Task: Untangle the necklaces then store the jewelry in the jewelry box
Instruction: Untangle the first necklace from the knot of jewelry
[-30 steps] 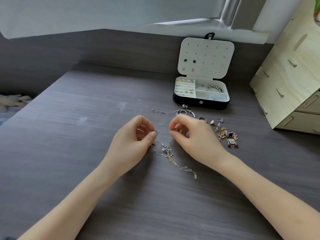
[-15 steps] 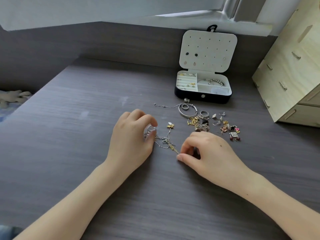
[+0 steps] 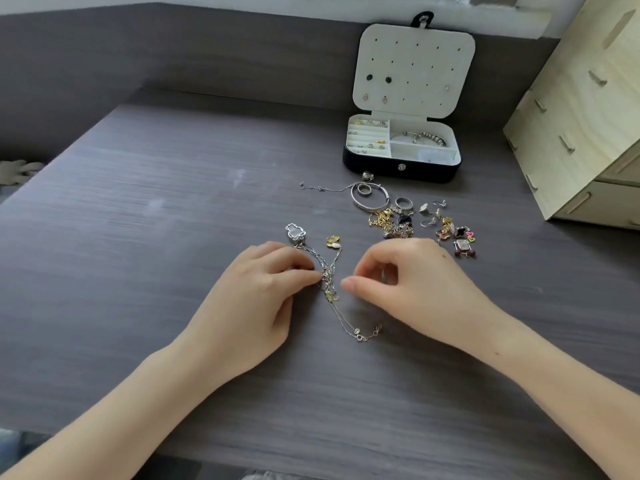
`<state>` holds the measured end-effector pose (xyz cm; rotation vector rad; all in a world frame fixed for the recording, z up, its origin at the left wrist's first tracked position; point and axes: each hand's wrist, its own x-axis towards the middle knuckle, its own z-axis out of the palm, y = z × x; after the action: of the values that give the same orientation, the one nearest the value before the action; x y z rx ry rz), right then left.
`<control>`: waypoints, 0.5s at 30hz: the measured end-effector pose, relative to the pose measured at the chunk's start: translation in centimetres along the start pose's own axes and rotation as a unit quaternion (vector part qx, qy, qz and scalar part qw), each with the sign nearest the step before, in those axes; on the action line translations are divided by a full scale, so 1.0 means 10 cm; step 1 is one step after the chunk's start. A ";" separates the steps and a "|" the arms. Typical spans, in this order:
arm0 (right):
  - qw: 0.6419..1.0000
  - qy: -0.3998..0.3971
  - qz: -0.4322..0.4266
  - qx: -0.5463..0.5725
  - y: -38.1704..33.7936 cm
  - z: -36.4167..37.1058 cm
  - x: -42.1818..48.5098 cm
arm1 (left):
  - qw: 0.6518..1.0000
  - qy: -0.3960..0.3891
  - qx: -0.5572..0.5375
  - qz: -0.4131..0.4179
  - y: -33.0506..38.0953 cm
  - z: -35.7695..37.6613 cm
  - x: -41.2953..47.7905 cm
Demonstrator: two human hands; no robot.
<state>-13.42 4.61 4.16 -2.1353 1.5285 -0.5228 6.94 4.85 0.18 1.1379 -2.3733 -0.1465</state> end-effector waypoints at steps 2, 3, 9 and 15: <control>1.000 0.002 0.013 -0.012 -0.04 0.07 0.07 | 1.000 0.001 0.004 0.012 -0.01 0.00 -0.02; 1.000 -0.001 0.018 -0.018 -0.06 0.10 0.09 | 1.000 0.002 0.006 0.016 -0.02 0.00 -0.02; 0.997 -0.062 0.043 0.021 0.01 0.00 0.11 | 1.000 0.015 0.006 0.024 -0.04 -0.01 -0.03; 0.992 -0.111 0.041 0.038 0.04 -0.10 0.11 | 0.999 0.032 0.026 0.025 -0.04 -0.03 -0.02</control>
<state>-13.93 3.34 4.76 -1.9901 1.4409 -0.2995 7.47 4.81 0.24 1.0911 -2.3591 -0.0306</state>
